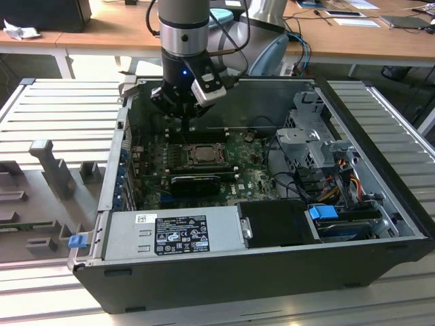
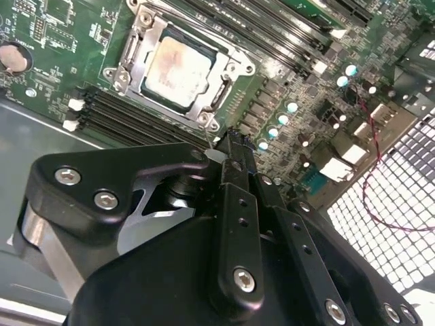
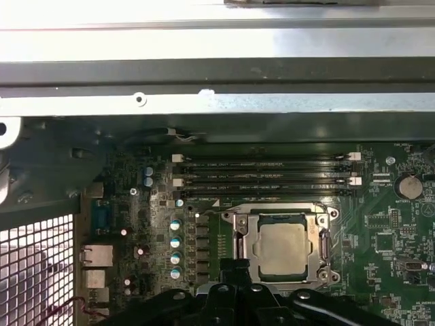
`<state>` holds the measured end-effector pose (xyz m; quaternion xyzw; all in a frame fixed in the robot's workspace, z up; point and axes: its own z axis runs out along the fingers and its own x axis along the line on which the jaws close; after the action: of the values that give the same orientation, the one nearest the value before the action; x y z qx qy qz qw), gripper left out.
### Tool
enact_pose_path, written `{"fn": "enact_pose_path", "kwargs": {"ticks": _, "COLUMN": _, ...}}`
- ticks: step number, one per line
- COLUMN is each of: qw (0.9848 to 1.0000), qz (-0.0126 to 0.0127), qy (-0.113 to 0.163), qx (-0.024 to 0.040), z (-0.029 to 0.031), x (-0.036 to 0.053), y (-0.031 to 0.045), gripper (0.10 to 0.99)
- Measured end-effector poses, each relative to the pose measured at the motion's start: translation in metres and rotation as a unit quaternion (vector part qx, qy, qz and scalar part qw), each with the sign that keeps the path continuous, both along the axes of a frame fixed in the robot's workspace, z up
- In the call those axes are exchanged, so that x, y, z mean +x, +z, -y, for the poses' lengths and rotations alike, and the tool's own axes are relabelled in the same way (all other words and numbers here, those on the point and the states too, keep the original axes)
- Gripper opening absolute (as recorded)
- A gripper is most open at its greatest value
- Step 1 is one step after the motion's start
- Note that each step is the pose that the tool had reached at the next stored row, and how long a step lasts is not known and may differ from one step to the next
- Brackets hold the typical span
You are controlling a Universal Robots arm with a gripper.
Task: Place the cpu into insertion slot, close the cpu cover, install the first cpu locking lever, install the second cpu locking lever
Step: 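Install the first cpu locking lever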
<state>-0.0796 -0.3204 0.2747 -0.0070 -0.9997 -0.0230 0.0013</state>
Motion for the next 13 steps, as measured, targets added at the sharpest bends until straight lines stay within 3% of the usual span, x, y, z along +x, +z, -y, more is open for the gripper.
{"fn": "enact_pose_path", "kwargs": {"ticks": 8, "qw": 1.0, "qz": 0.0001, "qy": 0.0, "qx": 0.0003, "z": -0.0001, "x": -0.0215, "y": -0.0026, "gripper": 0.106}}
{"fn": "enact_pose_path", "kwargs": {"ticks": 13, "qw": 0.9999, "qz": 0.0001, "qy": 0.013, "qx": 0.0036, "z": -0.002, "x": -0.028, "y": -0.0098, "gripper": 0.106}}
